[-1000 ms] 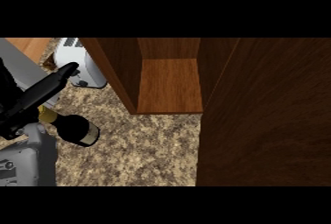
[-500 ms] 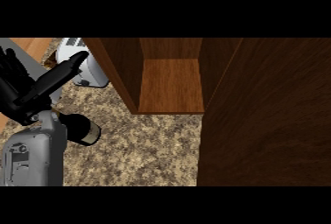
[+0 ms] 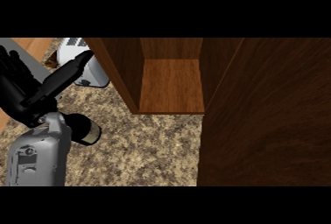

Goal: Pick up the wine, place it into the cabinet and close the cabinet

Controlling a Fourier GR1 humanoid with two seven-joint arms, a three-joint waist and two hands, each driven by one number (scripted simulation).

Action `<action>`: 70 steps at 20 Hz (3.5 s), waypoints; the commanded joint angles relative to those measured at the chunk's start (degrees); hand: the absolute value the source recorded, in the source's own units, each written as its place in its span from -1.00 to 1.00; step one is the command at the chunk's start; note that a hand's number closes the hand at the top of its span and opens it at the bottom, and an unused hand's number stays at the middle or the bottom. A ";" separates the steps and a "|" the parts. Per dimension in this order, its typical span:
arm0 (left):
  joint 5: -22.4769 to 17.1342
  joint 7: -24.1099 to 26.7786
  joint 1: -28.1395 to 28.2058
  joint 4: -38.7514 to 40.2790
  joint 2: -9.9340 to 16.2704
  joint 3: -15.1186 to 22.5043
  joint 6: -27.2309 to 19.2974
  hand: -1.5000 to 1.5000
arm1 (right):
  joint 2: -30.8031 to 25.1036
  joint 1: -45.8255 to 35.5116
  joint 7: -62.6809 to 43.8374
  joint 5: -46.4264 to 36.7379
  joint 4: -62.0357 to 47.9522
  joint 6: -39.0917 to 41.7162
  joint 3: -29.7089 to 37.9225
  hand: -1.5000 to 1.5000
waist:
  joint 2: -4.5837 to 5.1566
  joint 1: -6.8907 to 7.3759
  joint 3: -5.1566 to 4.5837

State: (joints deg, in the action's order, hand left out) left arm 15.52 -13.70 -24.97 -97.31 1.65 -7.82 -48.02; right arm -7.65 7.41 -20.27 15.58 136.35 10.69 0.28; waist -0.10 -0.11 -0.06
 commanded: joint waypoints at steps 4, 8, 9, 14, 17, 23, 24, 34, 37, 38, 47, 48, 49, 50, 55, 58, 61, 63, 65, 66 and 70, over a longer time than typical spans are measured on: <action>5.21 -5.13 3.06 -3.42 -1.61 3.88 -3.58 -1.00 | 1.52 -2.24 -3.74 -0.88 2.25 -1.87 -1.07 -1.00 | 0.03 0.04 0.07; 4.56 -3.47 3.96 -1.57 -1.61 2.33 -4.70 -1.00 | 1.34 -1.02 -1.73 0.65 1.34 0.02 0.81 -1.00 | 0.07 -0.10 0.07; 6.50 -4.61 5.16 -1.95 -1.62 7.17 -8.35 -1.00 | 2.89 -1.49 1.58 -3.61 -1.79 0.55 -2.40 -1.00 | 0.07 -0.06 0.07; 4.77 -2.78 14.49 -8.04 -1.60 5.83 -6.42 -1.00 | 2.18 2.91 -1.07 -0.83 4.49 1.37 -0.95 -1.00 | 0.00 -0.10 0.07; 1.25 0.89 17.30 -8.24 -1.61 5.84 -5.76 -1.00 | 3.47 -0.77 -6.64 -3.90 6.66 -2.38 -4.13 -1.00 | 0.03 0.04 0.02; -4.58 6.37 23.26 -8.18 -1.63 5.38 -5.88 -1.00 | 2.03 -4.10 -4.67 -0.23 0.96 0.00 0.45 -1.00 | 0.08 0.16 0.03; -0.76 1.37 20.86 -8.45 -1.64 6.46 -7.43 -1.00 | 2.71 -1.24 -5.21 -0.85 4.25 0.06 -0.29 -1.00 | 0.05 0.00 0.05; -18.84 19.03 30.89 -4.76 -1.64 4.26 -5.06 -1.00 | 3.73 -0.87 -1.20 -2.73 0.62 1.92 -0.10 -1.00 | 0.06 0.10 0.01; -17.91 19.06 29.71 -3.20 -1.64 5.96 -6.15 -1.00 | 3.89 -4.70 -4.95 -2.97 1.30 -0.03 -1.47 -1.00 | 0.08 0.14 0.03; -19.02 20.24 30.90 -3.34 -1.64 2.17 -2.93 -1.00 | 5.66 -1.20 -5.05 -6.38 4.40 -0.94 -4.68 -1.00 | 0.05 0.11 0.02; -29.24 31.82 35.02 2.60 -1.65 2.88 1.23 -1.00 | 2.97 -1.22 -1.87 -0.49 0.51 3.48 1.99 -1.00 | 0.06 0.13 0.05; -27.84 28.37 32.63 3.43 -0.76 2.04 0.32 -1.00 | 2.69 -2.19 -6.35 0.42 4.76 1.54 1.77 -1.00 | 0.06 0.05 0.05; -32.18 36.04 30.51 10.46 -1.64 3.41 0.08 -1.00 | 3.33 0.71 -7.07 0.06 7.40 1.83 -0.37 -1.00 | 0.05 -0.18 0.02; -34.40 35.69 30.86 10.44 -0.50 -3.51 6.80 -1.00 | 3.98 -3.45 -6.07 -2.39 3.29 0.74 -1.46 -1.00 | 0.08 0.13 0.01; -38.34 41.66 31.86 14.33 -1.64 -0.42 7.02 -1.00 | 3.99 -6.39 -4.74 -2.04 -1.49 0.82 -0.23 -1.00 | 0.09 0.21 0.04; -39.48 43.34 29.07 20.06 -1.65 -4.49 10.35 -1.00 | 4.39 -4.76 -3.35 -3.42 -0.98 1.08 -0.12 -1.00 | 0.09 0.11 0.04; -38.88 40.62 29.80 18.50 -0.76 -4.07 11.23 -1.00 | 5.72 0.83 0.01 -4.56 1.50 2.94 -1.50 -1.00 | 0.06 0.02 0.06; -42.08 47.95 24.35 28.66 -1.64 -4.38 11.69 -1.00 | 3.51 2.28 -0.27 1.36 1.21 5.15 3.38 -1.00 | 0.10 -0.27 0.05; -46.32 52.64 27.33 30.01 -1.64 -0.27 11.43 -1.00 | 3.77 -2.19 -7.74 -0.10 6.23 0.89 0.35 -1.00 | 0.07 -0.08 0.02; -44.14 49.81 23.16 33.36 0.84 -7.06 15.08 -1.00 | 5.49 1.67 -3.74 -4.23 4.60 2.30 -2.35 -1.00 | 0.09 -0.16 0.04; -46.62 57.37 22.35 40.97 -1.63 -6.10 17.29 -1.00 | 6.64 4.31 2.51 -5.29 1.51 4.79 -3.45 -1.00 | 0.10 -0.24 0.05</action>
State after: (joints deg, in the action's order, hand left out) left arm -29.65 39.60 -1.21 -62.53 0.30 -12.61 -33.85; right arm -2.57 5.69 -23.24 11.19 137.33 12.59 -1.45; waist 0.00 -0.21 -0.04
